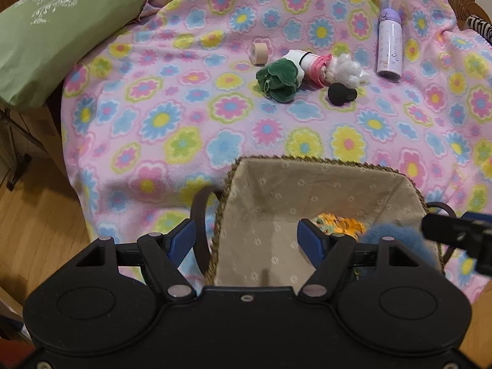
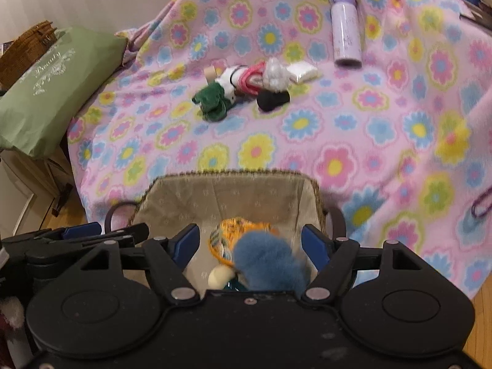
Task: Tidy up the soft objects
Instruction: 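Lift both tools out of the basket and move toward the toy pile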
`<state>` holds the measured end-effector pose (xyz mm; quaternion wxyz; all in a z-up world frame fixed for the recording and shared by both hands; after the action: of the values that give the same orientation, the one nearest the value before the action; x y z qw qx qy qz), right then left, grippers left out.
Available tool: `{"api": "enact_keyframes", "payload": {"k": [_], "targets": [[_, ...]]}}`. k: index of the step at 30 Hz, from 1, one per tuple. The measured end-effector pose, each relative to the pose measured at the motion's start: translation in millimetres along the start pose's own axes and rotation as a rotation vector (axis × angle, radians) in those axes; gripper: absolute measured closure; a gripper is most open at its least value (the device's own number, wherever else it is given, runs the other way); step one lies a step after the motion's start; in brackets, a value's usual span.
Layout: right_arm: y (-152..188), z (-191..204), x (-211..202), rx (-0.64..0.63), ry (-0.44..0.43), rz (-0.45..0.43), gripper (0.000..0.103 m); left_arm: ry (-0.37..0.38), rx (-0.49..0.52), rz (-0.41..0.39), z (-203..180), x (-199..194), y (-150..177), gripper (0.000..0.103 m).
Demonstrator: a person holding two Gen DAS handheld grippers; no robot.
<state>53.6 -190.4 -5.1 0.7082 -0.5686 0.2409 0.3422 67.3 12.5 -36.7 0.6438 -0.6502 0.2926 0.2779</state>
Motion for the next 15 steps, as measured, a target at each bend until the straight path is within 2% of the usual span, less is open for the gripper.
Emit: {"api": "enact_keyframes", "payload": {"k": [9,15], "targets": [[-44,-26,20,0.011,0.043,-0.066,0.027,-0.008,0.110,-0.048,-5,21,-48,0.030],[-66,-40,42,0.026,0.054,-0.069,0.027,-0.001,0.154,-0.080,-12,45,-78,0.029]]}}
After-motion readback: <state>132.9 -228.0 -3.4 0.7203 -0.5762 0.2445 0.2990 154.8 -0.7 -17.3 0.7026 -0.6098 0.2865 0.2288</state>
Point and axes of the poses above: each gripper's, at about its wrist camera, not at the fingertips, and x roughly the way its jaws point, z to its left, y to its underside, the point moved 3 cm from there along x, roughly the way its jaws point, and after that the axes turned 5 degrees about -z, right-handed, at the moved point
